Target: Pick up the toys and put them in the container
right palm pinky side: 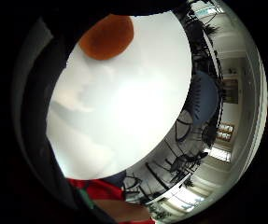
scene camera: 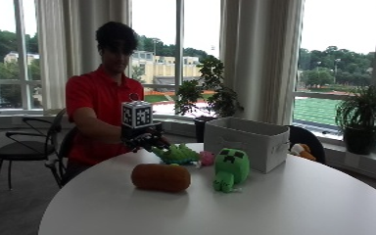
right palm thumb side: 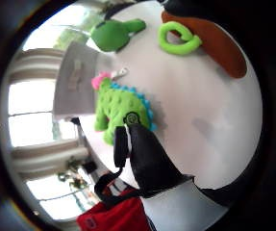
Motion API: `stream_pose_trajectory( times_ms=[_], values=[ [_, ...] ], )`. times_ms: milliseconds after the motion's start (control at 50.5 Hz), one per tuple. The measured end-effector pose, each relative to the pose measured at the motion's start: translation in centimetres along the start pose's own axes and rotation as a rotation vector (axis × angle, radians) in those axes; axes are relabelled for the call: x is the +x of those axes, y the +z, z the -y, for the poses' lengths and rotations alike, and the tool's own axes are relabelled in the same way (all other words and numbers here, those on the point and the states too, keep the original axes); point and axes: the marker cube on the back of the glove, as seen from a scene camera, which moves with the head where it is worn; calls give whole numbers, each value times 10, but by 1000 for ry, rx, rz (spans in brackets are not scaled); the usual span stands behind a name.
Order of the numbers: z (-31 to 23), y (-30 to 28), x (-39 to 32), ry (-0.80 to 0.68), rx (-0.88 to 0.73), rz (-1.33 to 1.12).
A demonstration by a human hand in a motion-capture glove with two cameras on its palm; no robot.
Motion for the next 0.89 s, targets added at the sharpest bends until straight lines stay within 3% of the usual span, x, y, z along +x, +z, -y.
stream_pose_trajectory(
  times_ms=[277, 555, 733, 892],
  values=[
    [90, 9, 12, 18, -12, -72],
    [133, 19, 30, 65, -101, -56],
    [148, 33, 40, 55, -193, -192],
    [159, 35, 43, 18, -182, -227]
  ],
)
